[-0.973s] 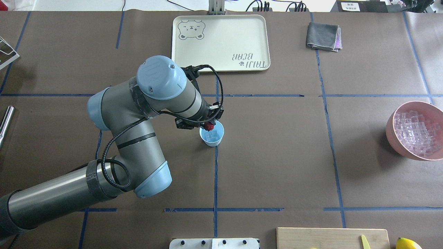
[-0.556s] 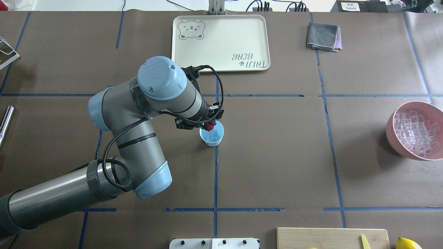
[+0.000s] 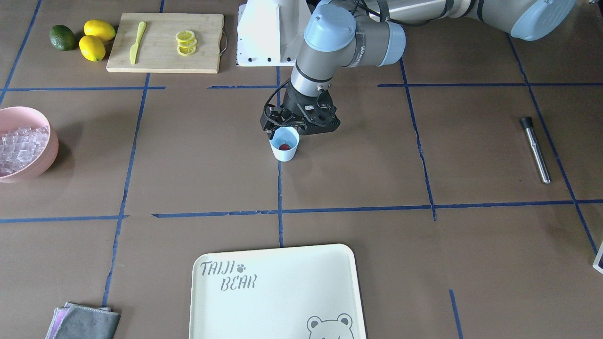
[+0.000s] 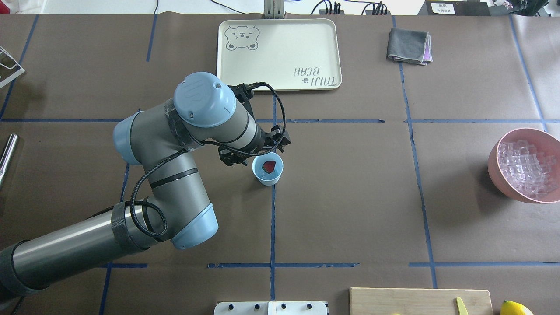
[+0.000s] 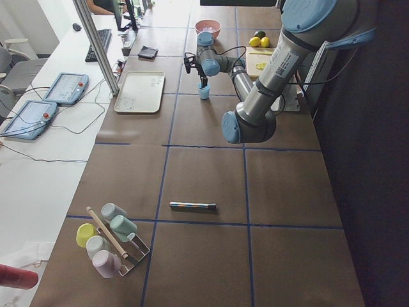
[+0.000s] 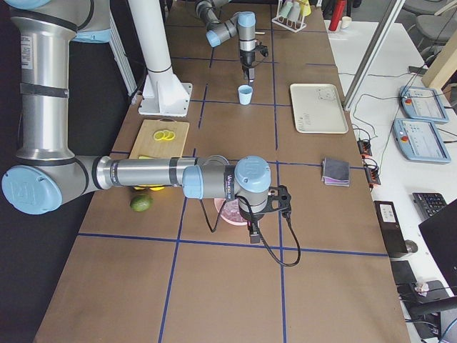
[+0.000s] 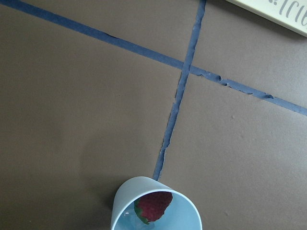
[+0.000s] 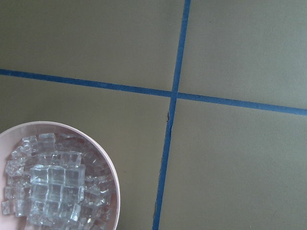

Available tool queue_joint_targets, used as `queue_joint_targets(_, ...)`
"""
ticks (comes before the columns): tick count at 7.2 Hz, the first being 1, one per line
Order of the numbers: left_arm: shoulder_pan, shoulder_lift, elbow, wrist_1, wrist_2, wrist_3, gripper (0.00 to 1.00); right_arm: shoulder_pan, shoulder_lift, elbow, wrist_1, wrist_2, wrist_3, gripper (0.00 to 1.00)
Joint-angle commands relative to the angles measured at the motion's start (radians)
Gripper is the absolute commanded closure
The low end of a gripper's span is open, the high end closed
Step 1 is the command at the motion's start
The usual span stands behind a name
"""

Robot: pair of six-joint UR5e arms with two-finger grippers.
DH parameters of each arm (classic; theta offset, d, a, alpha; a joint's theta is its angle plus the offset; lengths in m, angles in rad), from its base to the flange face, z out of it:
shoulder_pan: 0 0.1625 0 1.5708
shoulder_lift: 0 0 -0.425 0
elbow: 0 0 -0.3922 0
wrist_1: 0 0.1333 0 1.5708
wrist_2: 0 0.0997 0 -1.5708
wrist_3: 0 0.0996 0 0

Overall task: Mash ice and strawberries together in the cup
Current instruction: 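Lower the strawberry into the cup and open the left gripper, then lift the left gripper and withdraw it from the cup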

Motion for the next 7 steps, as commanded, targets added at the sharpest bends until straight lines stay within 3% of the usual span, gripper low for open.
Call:
queue_joint_targets(1, -0.005, 0.001, -0.011, 0.004, -0.001, 0.061, 0.00, 0.000, 0.004, 0.001, 0.002, -0.002, -0.003, 0.00)
queue_joint_targets(2, -0.027, 0.002, -0.013, 0.010, -0.011, 0.074, 0.00, 0.000, 0.005, -0.001, 0.002, -0.005, -0.004, 0.00)
queue_joint_targets(4, -0.121, 0.019, -0.017, 0.022, -0.151, 0.111, 0.00, -0.001, 0.002, -0.028, 0.002, -0.007, -0.006, 0.00)
queue_joint_targets(6, -0.185, 0.091, -0.049, 0.036, -0.222, 0.184, 0.00, -0.001, 0.005, -0.049, 0.002, -0.002, -0.001, 0.00)
queue_joint_targets(7, -0.242, 0.129, -0.091, 0.114, -0.279, 0.274, 0.00, -0.001, 0.005, -0.050, 0.000, 0.002, -0.001, 0.00)
